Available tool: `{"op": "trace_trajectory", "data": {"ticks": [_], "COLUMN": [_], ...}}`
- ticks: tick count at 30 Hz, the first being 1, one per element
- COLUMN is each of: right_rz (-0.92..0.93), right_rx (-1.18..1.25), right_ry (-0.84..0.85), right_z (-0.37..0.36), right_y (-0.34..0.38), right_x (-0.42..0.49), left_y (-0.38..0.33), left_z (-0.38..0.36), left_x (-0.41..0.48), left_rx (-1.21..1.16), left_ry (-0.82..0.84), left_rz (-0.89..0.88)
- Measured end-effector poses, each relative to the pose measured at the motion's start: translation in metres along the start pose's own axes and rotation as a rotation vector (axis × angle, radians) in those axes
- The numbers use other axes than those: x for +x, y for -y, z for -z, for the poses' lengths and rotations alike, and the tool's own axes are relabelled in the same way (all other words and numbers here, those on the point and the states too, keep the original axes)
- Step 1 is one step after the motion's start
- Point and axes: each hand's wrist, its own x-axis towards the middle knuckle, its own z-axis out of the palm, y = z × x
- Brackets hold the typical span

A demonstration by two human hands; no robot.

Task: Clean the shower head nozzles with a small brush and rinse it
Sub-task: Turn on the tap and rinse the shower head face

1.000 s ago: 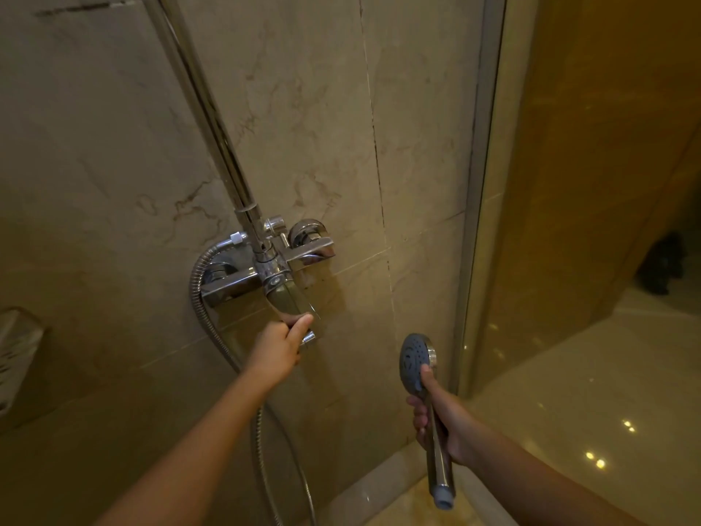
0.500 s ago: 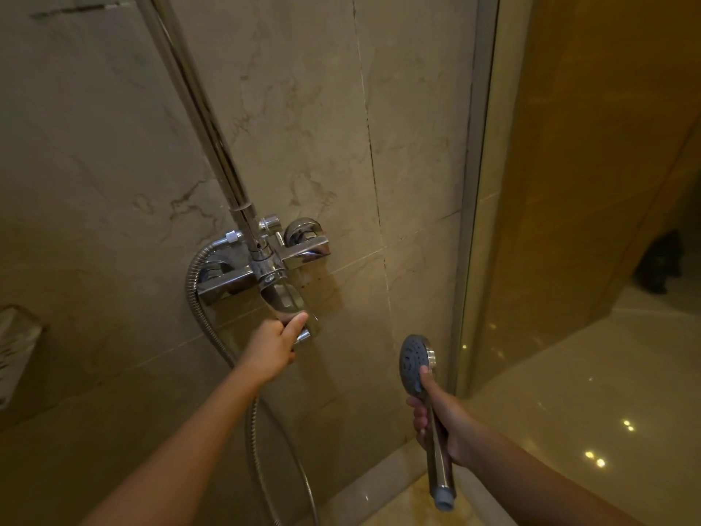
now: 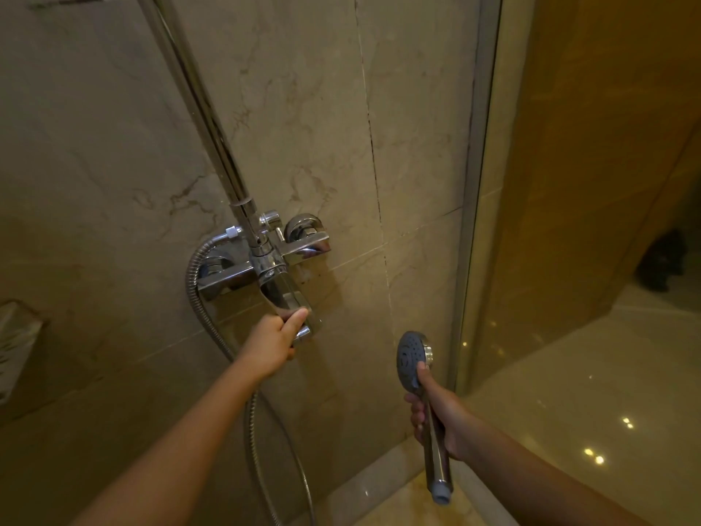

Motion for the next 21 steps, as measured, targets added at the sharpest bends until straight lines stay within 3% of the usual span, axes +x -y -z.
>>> {"op": "trace_trajectory", "data": {"ticks": [13,21], "right_rz": [-0.014,-0.038], "right_rx": [0.018,0.014], "right_ry": [0.011,0.018], "right_z": [-0.0032,0.0057], "right_y": [-0.0044,-0.0013], "right_x": [0.0022,0.0099], "left_y": [0.0024,0.0076], "left_z": [0.0003,-0.0067], "left_x": [0.0013,0.009], "left_rx": [-0.008,-0.046], "left_ry": [0.017,-0.089], "left_rz": [-0.037,0.002]}}
